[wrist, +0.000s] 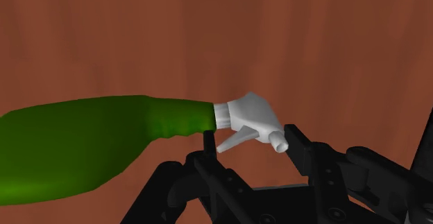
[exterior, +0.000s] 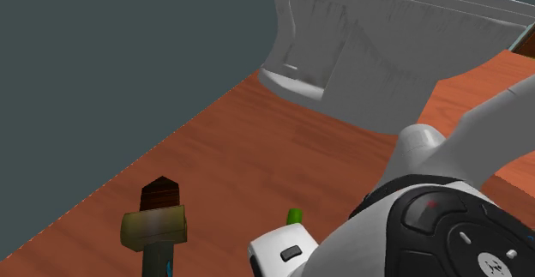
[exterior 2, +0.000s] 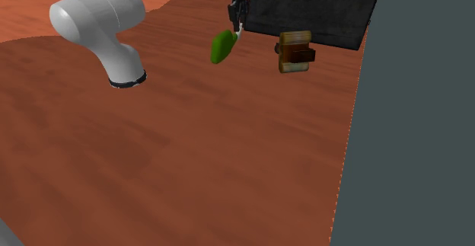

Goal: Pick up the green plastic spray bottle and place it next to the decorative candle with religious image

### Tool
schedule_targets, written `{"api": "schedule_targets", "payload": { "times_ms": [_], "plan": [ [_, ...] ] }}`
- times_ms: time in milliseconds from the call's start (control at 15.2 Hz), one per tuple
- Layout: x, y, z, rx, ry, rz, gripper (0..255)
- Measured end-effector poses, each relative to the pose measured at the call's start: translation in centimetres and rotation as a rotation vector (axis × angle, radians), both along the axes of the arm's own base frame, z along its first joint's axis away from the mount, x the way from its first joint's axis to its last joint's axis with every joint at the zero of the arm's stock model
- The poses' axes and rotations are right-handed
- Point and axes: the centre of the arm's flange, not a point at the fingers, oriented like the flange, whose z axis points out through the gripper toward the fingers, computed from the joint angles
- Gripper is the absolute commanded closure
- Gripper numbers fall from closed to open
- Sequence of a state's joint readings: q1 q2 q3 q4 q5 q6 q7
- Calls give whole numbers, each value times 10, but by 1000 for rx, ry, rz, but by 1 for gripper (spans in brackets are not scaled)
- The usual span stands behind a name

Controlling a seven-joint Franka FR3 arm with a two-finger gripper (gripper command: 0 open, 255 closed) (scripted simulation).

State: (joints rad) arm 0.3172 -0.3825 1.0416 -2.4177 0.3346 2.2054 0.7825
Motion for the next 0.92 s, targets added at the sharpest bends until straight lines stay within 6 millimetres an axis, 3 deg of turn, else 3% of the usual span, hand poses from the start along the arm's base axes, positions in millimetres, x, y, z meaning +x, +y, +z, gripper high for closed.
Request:
{"api": "schedule_targets", "payload": {
  "times_ms": [462,924],
  "plan": [
    [1,0,-37,4,-2,1,255],
    [9,8,-55,70,-32,-5,255]
  ]
}}
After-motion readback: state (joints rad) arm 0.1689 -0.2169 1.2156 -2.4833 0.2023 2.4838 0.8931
